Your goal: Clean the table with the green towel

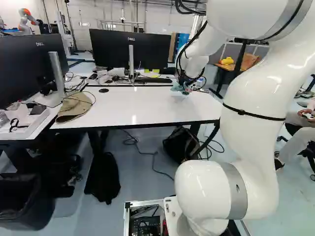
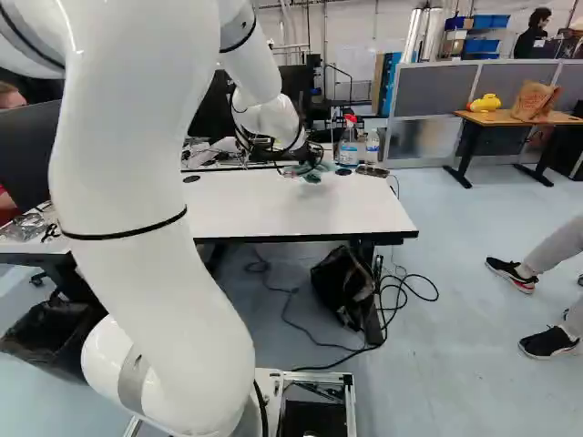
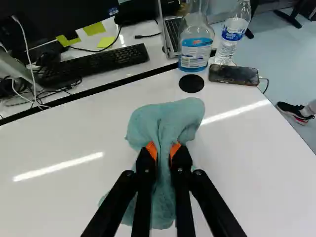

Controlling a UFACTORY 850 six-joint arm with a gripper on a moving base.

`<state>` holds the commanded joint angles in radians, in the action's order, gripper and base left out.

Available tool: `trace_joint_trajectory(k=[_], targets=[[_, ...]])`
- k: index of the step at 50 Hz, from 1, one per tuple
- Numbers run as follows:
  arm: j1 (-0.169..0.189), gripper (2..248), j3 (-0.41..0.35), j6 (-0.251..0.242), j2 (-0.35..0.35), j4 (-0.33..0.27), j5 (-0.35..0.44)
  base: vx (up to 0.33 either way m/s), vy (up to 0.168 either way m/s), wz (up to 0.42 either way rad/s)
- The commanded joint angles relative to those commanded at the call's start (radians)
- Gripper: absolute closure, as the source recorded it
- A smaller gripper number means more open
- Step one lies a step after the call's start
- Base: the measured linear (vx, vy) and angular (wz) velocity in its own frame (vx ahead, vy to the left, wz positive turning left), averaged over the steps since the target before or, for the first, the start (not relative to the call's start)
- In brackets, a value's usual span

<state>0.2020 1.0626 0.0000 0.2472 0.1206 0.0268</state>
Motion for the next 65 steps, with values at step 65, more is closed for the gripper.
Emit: trace_joint_trajectory(k=[65], targets=[[0.106, 154, 0.163, 0.000, 0.137, 0.000, 0.000, 0.000, 0.000, 0.000]])
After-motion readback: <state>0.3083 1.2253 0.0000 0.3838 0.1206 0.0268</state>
